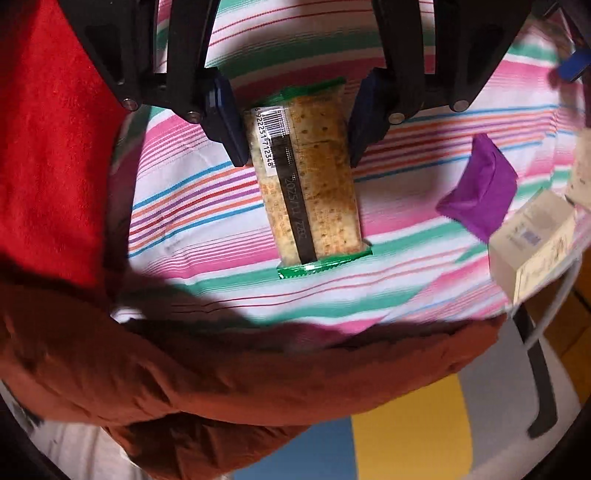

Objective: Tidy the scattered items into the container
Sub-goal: 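Grasp the green-edged cracker packet with the right tool while the left tool grasps the purple packet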

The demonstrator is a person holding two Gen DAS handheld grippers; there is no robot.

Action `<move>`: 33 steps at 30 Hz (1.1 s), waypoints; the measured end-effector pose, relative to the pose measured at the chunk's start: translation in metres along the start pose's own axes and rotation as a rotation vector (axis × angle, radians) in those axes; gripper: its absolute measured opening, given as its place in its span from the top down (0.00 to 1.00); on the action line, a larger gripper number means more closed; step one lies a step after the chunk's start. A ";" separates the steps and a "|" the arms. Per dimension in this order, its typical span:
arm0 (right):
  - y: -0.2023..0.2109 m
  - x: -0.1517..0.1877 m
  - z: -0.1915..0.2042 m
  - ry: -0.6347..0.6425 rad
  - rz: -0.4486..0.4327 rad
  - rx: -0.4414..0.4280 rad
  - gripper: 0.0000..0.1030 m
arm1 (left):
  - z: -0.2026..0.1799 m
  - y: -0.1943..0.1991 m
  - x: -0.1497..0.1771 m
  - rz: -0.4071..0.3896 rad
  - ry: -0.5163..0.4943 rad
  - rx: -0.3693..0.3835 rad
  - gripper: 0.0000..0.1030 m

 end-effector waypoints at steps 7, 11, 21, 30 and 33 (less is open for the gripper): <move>0.002 0.000 0.002 0.009 0.000 -0.003 0.47 | -0.009 -0.034 -0.053 0.030 -0.041 -0.076 0.35; 0.003 0.000 0.002 0.007 0.000 -0.015 0.45 | -0.009 -0.052 -0.070 0.049 -0.055 -0.125 0.35; 0.006 -0.006 0.002 0.002 0.000 -0.024 0.43 | -0.007 -0.068 -0.073 -0.008 -0.076 -0.125 0.50; 0.009 -0.006 0.006 0.006 -0.013 -0.015 0.41 | -0.002 -0.060 -0.060 -0.072 -0.056 -0.075 0.53; 0.011 -0.006 0.006 0.006 -0.017 -0.014 0.41 | -0.002 -0.058 -0.054 -0.086 -0.044 -0.084 0.53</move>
Point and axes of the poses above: each gripper's, at about its wrist camera, not at the fingertips, and y roughly against the way its jaws point, z to its left, x to its underside, the point moved 4 cm from there along -y, roughly the way its jaws point, and after that the axes turned 12 degrees about z, right-handed, at the moved point
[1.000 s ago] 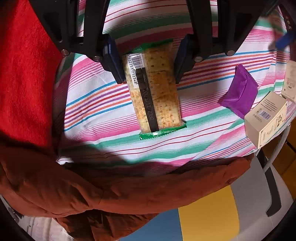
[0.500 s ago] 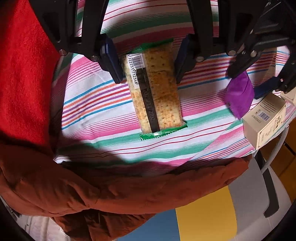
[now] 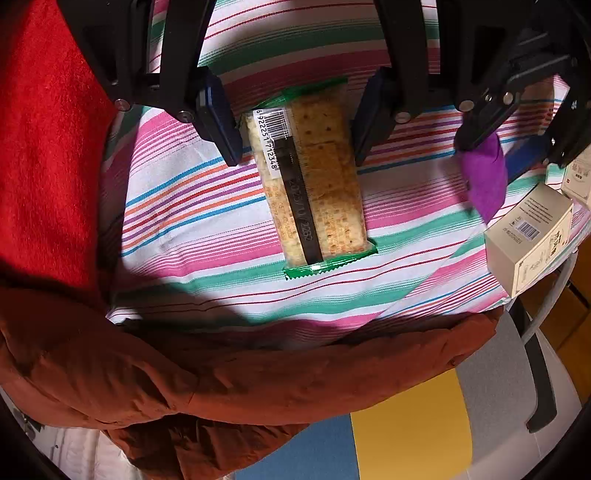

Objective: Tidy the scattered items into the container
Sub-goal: 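Grasp the green-edged cracker packet with the right tool while the left tool grasps the purple packet, then carry the cracker packet and purple packet in both tools over the tray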

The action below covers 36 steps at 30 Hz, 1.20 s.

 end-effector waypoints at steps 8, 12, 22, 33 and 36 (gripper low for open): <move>0.004 0.001 0.003 0.001 -0.019 0.014 0.41 | -0.002 0.013 0.027 -0.018 -0.006 -0.017 0.53; 0.008 0.001 0.004 0.007 -0.035 0.019 0.49 | -0.003 0.020 0.043 -0.025 -0.026 -0.026 0.53; 0.015 0.002 0.014 0.048 -0.055 0.063 0.49 | 0.007 0.042 0.084 -0.051 -0.016 -0.030 0.53; 0.047 0.017 0.019 0.081 -0.081 0.100 0.50 | 0.009 0.061 0.109 -0.063 -0.020 -0.012 0.53; 0.062 0.036 0.023 0.088 -0.100 0.088 0.50 | 0.009 0.063 0.111 -0.065 -0.021 -0.003 0.53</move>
Point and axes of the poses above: each gripper's, at about its wrist camera, not at the fingertips, and y roughly against the way its jaws point, z to its left, x to its underside, the point moved 4 cm from there along -y, roughly the way its jaws point, and after that the axes turned 12 degrees about z, right-handed, at the moved point
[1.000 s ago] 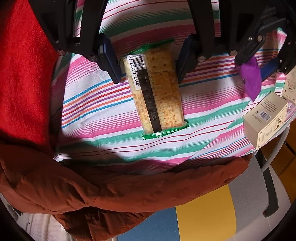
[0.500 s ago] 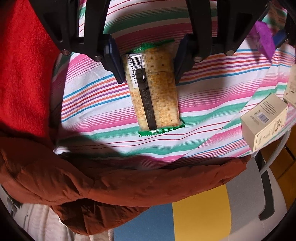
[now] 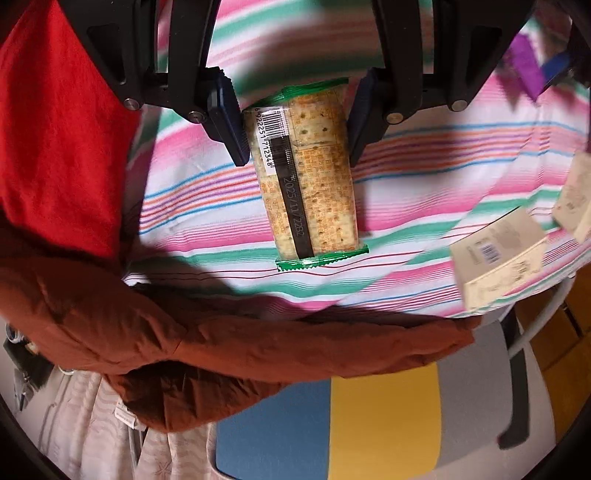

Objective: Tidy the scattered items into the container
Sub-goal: 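Carry the cracker packet and purple packet in both tools over the tray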

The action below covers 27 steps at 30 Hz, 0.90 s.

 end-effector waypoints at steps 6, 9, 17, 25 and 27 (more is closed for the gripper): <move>-0.010 0.042 0.010 -0.041 0.017 -0.064 0.50 | 0.003 0.007 0.008 -0.007 0.019 0.027 0.53; -0.010 0.053 0.021 -0.048 0.019 -0.093 0.50 | 0.005 0.012 0.017 -0.008 0.035 0.048 0.53; 0.014 0.086 0.066 -0.041 0.007 -0.189 0.50 | 0.023 0.036 0.043 -0.003 0.155 0.109 0.53; 0.026 0.104 0.111 0.041 -0.021 -0.193 0.49 | 0.021 0.086 0.071 -0.072 0.130 0.151 0.53; 0.029 0.108 0.117 0.045 -0.021 -0.202 0.49 | 0.020 0.094 0.076 -0.075 0.120 0.147 0.53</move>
Point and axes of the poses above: each gripper's, at about its wrist camera, not at the fingertips, and y roughly against the way its jaws point, z to its left, x to its underside, the point moved 4 cm from there along -y, roughly the way its jaws point, and after that the axes turned 12 degrees about z, right-handed, at the moved point
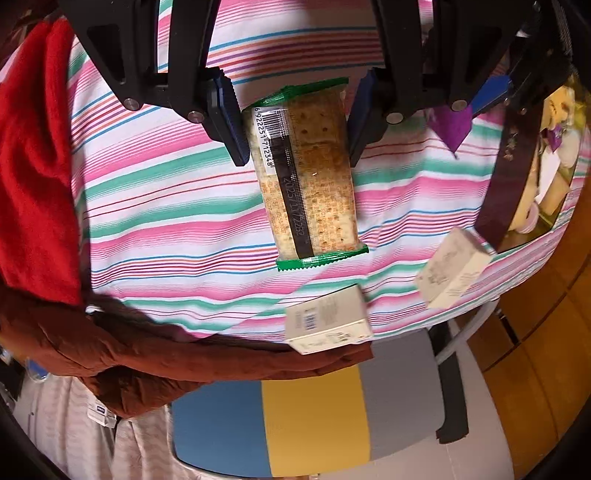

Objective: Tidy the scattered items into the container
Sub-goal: 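Carry the cracker packet and purple packet in both tools over the tray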

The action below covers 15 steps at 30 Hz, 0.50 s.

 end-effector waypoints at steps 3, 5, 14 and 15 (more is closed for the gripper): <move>0.004 0.006 0.009 0.002 -0.002 -0.021 0.49 | -0.002 0.017 0.008 -0.014 -0.019 0.004 0.53; 0.009 0.011 0.014 -0.002 -0.010 -0.036 0.49 | 0.001 0.031 0.015 -0.030 -0.024 0.004 0.53; 0.028 0.027 0.058 0.024 -0.021 -0.113 0.49 | 0.038 0.078 0.037 -0.089 0.046 -0.027 0.53; 0.029 0.028 0.064 0.028 -0.022 -0.123 0.49 | 0.042 0.083 0.039 -0.096 0.056 -0.030 0.53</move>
Point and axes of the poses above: each gripper's, at about its wrist camera, not at the fingertips, and y roughly against the way its jaws point, z to its left, x to its underside, the point moved 4 cm from there along -y, roughly the way its jaws point, and after that the axes turned 12 degrees about z, right-handed, at the moved point
